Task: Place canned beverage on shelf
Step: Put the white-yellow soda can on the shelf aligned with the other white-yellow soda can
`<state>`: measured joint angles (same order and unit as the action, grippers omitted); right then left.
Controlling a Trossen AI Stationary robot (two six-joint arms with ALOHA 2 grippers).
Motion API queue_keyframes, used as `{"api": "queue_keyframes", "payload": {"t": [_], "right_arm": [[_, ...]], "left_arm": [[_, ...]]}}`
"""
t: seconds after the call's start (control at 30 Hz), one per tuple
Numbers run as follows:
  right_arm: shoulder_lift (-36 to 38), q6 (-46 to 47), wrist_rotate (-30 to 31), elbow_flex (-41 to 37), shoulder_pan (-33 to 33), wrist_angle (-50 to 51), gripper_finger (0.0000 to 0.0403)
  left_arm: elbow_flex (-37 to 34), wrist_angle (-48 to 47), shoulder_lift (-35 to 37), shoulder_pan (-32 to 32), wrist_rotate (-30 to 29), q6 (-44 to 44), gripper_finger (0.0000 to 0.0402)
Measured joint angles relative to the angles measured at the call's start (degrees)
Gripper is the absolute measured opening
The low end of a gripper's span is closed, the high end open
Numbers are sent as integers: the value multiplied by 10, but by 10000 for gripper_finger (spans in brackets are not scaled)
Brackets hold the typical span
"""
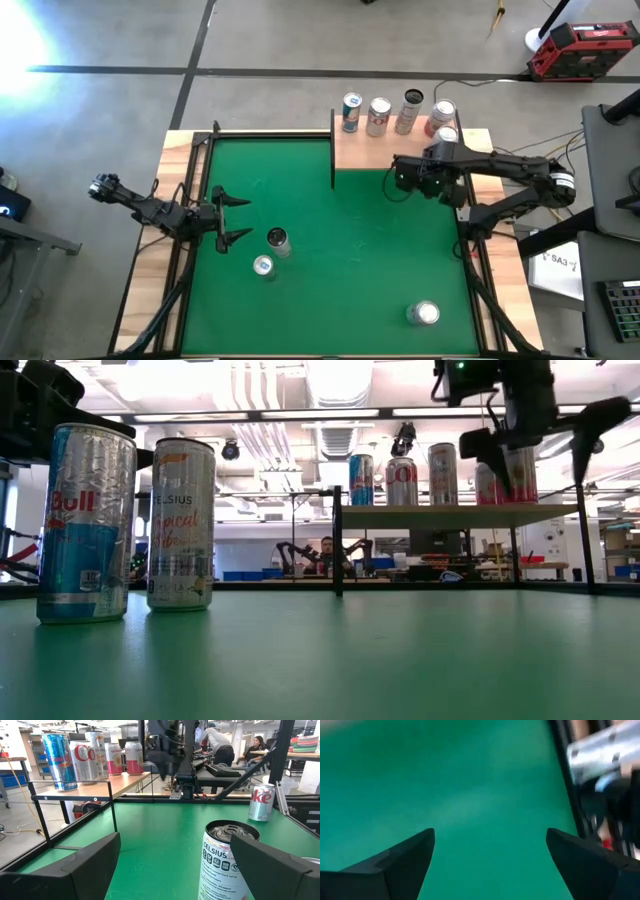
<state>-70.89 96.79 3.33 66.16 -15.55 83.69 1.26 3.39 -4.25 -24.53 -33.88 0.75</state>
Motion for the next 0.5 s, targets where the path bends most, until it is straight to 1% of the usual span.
{"api": "queue_keyframes", "payload": {"t": [0.07,0.17,0.27,0.5], "right_arm": [[0,5,-33,-5,25,-1,374],[0,47,-41,-7,81,-2,374],[0,109,-42,-8,152,-10,374],[-9,275,-21,-8,319,-31,374]], "left_arm": [[0,0,0,0,0,0,361],[0,0,0,0,0,0,361],[0,0,0,0,0,0,361],[0,0,0,0,0,0,361]]}}
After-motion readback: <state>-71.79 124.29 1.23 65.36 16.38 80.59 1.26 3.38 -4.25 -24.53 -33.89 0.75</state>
